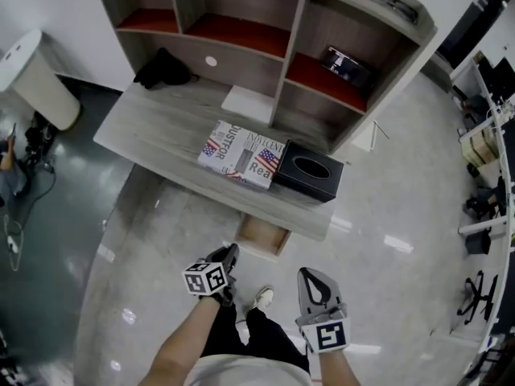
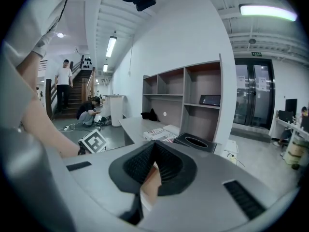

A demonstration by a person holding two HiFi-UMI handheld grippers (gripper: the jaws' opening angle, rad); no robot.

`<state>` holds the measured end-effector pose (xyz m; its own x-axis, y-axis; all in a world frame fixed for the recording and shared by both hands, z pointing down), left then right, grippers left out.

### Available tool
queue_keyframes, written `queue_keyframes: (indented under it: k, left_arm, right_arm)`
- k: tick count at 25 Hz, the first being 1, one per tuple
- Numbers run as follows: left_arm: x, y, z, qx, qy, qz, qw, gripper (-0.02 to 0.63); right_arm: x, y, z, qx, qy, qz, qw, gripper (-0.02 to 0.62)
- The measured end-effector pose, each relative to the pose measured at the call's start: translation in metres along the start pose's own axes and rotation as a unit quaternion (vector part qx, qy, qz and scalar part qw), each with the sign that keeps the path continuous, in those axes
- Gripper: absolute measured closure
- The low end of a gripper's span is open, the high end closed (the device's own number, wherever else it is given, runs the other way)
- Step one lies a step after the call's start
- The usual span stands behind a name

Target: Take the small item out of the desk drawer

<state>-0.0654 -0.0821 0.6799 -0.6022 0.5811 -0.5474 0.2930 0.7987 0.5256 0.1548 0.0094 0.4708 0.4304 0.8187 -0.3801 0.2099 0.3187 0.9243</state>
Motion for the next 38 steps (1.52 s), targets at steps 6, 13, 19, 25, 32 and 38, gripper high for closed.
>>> queue_keyframes:
  k: [6,13,19,25,32,38]
  left_arm:
    - [0.027,-0.044,0.028,-0.032,0.011,0.048,0.9983,0.586]
    - [0.07,-0.103,0.068,-0.084,0.031,0.122,0.9885,0.586]
    - [0.112,-0.139,0.101,-0.13,0.044,0.181,0.9737,0.586]
    - [0.148,-0.164,0.121,-0.188,0.042,0.236,0.9524,0.586]
    - [0.191,-0.189,0.135,-0.21,0.044,0.293,0.9318,0.586]
    - [0.218,-0.2,0.144,-0.201,0.056,0.334,0.9192,0.586]
  right_arm:
    - [0.009,-0.024,0.005,0.005,0.005,0.022,1.0,0.575]
    - [0.024,-0.064,0.013,0.018,0.012,0.068,0.997,0.575]
    - [0.044,-0.092,0.027,0.022,0.027,0.107,0.994,0.575]
    - [0.058,-0.112,0.039,0.031,0.041,0.138,0.989,0.575]
    - [0.072,-0.128,0.05,0.034,0.06,0.16,0.985,0.575]
    - [0.081,-0.135,0.058,0.034,0.073,0.173,0.982,0.575]
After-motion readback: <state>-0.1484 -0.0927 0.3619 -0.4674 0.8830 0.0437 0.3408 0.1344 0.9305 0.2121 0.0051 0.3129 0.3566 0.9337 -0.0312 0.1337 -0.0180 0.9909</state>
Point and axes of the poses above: the fingertips, and each gripper's own axes: x backward along the fingers, z to its right, y out of its underside, the point moved 8 cm from there along x, backward along the fingers, and after that the axes turned 5 degrees about -y, right-handed, at the moved point
